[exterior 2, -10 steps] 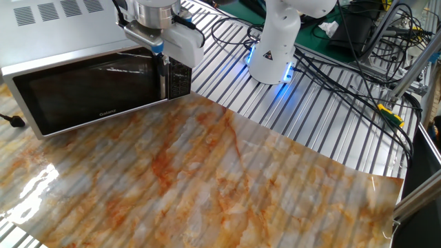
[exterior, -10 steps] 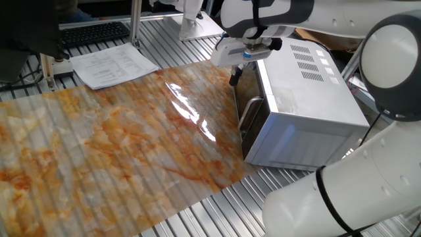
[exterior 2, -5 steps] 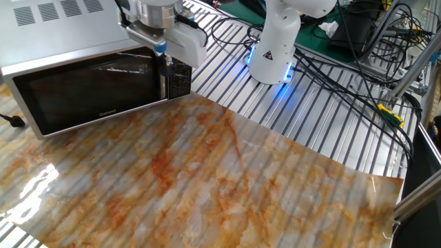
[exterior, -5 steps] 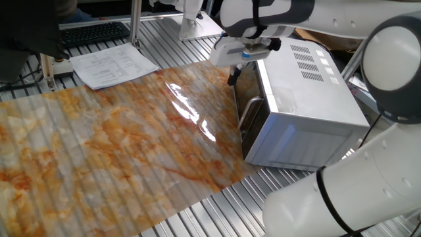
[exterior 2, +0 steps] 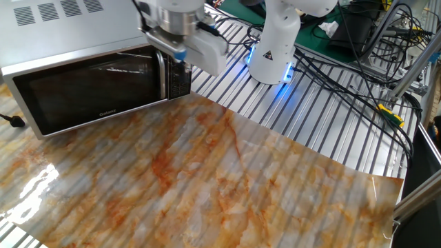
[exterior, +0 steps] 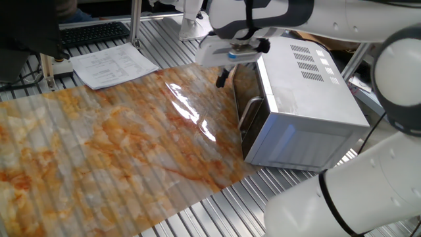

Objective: Close the microwave door

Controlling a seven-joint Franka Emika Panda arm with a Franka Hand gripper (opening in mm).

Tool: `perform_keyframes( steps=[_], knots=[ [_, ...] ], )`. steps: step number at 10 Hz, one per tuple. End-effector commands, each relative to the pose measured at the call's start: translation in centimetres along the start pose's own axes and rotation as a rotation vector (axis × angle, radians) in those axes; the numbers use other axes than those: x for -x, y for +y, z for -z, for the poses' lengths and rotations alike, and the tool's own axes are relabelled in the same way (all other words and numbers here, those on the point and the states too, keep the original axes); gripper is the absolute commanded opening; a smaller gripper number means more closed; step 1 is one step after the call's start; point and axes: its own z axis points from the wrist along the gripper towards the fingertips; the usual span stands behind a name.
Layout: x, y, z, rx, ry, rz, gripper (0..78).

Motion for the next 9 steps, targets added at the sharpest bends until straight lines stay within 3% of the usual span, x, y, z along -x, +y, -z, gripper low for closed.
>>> perform_keyframes(
  steps=[1,5,9],
  knots=[
    [-2.81,9.35,0.87,0.058,-0.01,-0.138,0.0],
    [-3.63,10.1,1.3,0.07,-0.008,-0.072,0.0],
    [-3.79,10.11,1.48,0.063,-0.013,-0.071,0.0]
  ],
)
